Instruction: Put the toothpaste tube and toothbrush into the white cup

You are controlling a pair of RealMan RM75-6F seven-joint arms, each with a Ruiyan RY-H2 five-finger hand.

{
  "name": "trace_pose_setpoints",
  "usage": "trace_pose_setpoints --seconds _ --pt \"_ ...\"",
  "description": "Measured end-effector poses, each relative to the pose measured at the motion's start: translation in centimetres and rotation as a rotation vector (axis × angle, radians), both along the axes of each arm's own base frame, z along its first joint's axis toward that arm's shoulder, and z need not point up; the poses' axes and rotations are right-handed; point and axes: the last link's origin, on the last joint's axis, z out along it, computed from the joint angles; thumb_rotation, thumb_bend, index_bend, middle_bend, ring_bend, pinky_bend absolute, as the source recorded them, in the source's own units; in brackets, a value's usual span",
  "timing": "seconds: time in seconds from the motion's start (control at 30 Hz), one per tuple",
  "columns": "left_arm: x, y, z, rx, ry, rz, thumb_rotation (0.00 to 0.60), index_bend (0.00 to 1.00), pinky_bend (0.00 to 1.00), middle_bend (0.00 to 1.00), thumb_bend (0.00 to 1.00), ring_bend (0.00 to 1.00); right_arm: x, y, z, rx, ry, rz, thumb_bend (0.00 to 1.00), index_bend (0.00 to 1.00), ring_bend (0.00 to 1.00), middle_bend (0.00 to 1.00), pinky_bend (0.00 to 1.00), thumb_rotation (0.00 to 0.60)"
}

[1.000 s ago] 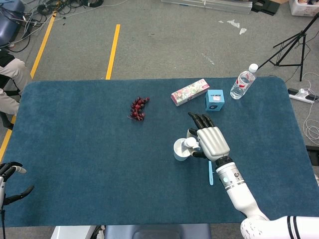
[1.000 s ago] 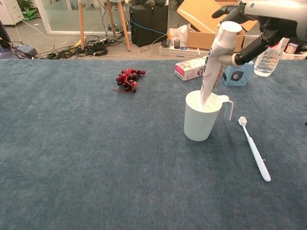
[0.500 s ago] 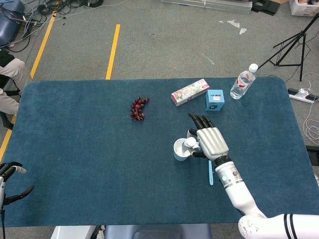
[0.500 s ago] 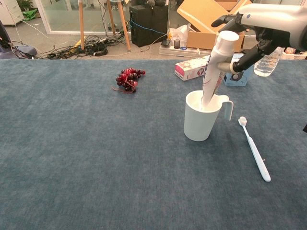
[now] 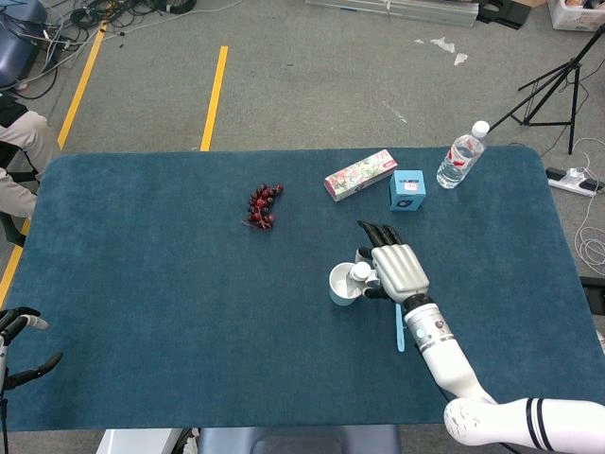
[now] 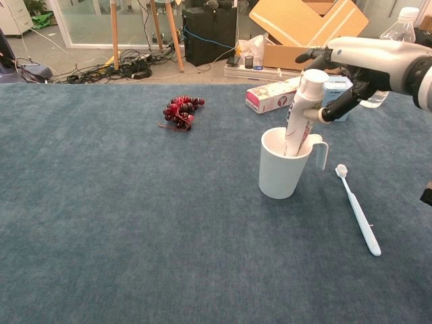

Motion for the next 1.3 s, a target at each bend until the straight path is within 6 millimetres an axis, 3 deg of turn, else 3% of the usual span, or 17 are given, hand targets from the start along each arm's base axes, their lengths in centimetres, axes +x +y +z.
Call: trace_pose_setpoints --seconds 0.8,1.3 --pt "0.0 -0.2 0.3 0.006 -0.004 -0.003 0.6 0.47 0.38 0.36 0.03 0.31 -1.1 -1.1 -2.3 0.042 -0.01 -0.034 0.3 0.66 0.0 0.06 0.06 0.6" --pt "0.1 -0.2 0.3 0.006 -0.005 -0.003 0.6 0.47 0.38 0.36 0.03 0.31 -1.4 -1.2 -2.5 0.06 -0.019 -0.039 0.27 0.49 0.0 0.06 0.06 0.6"
